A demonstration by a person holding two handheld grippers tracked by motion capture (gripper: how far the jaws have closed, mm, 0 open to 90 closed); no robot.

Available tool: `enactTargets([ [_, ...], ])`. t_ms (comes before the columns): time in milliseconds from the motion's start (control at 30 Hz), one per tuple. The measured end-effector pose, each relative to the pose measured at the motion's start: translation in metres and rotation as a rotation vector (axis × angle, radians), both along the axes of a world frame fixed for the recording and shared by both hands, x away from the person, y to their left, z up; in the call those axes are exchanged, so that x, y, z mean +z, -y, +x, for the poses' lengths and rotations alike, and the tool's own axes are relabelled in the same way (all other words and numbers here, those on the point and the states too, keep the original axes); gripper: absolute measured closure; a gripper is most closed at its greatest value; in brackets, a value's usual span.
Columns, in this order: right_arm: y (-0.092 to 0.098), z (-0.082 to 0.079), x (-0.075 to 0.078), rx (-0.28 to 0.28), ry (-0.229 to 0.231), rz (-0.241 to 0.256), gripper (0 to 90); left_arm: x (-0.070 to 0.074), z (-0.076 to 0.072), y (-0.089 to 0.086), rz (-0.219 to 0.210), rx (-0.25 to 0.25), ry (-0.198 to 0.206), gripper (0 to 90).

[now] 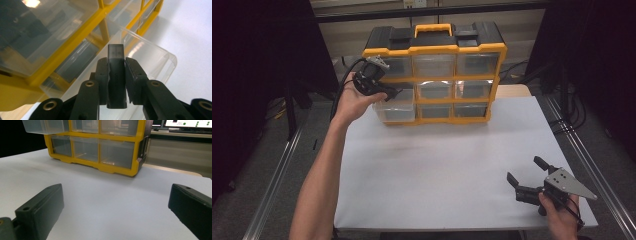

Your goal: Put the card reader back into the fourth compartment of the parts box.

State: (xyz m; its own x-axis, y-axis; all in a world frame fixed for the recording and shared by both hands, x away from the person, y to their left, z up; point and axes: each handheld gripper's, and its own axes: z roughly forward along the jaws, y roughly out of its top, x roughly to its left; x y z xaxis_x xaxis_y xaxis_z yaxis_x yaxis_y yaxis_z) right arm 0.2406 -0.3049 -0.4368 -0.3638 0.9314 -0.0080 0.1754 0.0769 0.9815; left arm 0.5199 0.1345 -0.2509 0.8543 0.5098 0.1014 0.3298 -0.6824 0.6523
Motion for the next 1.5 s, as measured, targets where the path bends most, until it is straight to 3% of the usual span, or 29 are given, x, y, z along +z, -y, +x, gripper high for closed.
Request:
enactTargets([
  [467,0.001,0.0,0.0,0.005,0.002,0.0,0.1,-0.014,0.007,0.006,0.019,-0.006,-0.041,73.8],
  [767,0.001,0.0,0.0,0.005,0.004,0.0,0.1,-0.024,0.012,0.002,-0.002,0.034,-0.073,72.6],
  [967,0.001,0.0,0.0,0.007,0.005,-0.003,0.1,-0.022,0.011,-0.002,-0.014,0.06,-0.05,55.6],
  [1067,0.001,0.0,0.0,0.008,0.0,0.003,0.1,-0.02,0.007,-0.002,-0.045,0.076,-0.025,43.5],
  [1333,0.002,0.001,-0.002,0.005,-0.002,0.004,0.1,-0.015,-0.004,-0.009,-0.112,0.117,0.037,21.0],
  [1500,0.003,0.002,-0.002,0.001,-0.005,0.006,0.2,-0.017,-0.012,-0.01,-0.158,0.137,0.068,11.6],
])
